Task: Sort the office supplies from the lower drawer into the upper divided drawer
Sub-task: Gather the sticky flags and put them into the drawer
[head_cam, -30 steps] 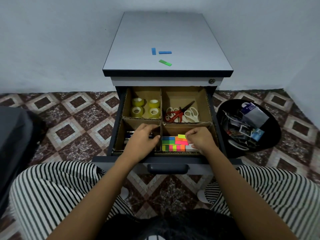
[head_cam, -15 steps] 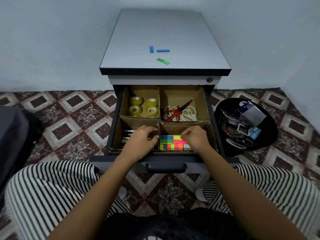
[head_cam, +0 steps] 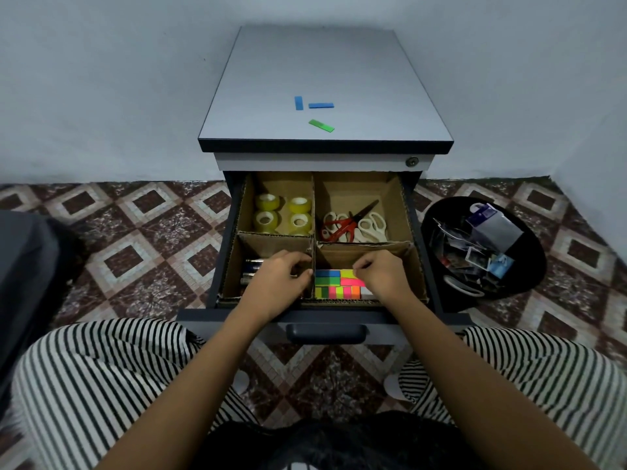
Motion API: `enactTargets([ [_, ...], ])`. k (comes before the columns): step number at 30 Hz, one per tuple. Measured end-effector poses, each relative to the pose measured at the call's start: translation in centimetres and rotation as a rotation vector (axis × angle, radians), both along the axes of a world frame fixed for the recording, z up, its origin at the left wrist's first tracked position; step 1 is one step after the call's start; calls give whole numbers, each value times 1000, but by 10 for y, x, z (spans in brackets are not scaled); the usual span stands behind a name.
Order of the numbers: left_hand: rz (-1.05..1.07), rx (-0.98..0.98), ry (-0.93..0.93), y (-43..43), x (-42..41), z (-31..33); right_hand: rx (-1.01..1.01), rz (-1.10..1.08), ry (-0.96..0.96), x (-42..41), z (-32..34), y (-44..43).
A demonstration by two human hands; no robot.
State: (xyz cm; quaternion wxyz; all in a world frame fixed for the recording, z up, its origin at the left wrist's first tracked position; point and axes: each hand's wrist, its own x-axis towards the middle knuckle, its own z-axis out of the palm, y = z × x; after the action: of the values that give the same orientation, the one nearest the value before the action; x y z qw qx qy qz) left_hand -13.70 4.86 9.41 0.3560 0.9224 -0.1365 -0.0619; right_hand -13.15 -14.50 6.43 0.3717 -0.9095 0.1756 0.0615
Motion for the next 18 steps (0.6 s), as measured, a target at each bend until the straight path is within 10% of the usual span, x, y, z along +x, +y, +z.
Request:
enactTargets([
  [18, 30, -65, -564, -14, 82, 59, -189, 206, -608, 69, 124, 13],
])
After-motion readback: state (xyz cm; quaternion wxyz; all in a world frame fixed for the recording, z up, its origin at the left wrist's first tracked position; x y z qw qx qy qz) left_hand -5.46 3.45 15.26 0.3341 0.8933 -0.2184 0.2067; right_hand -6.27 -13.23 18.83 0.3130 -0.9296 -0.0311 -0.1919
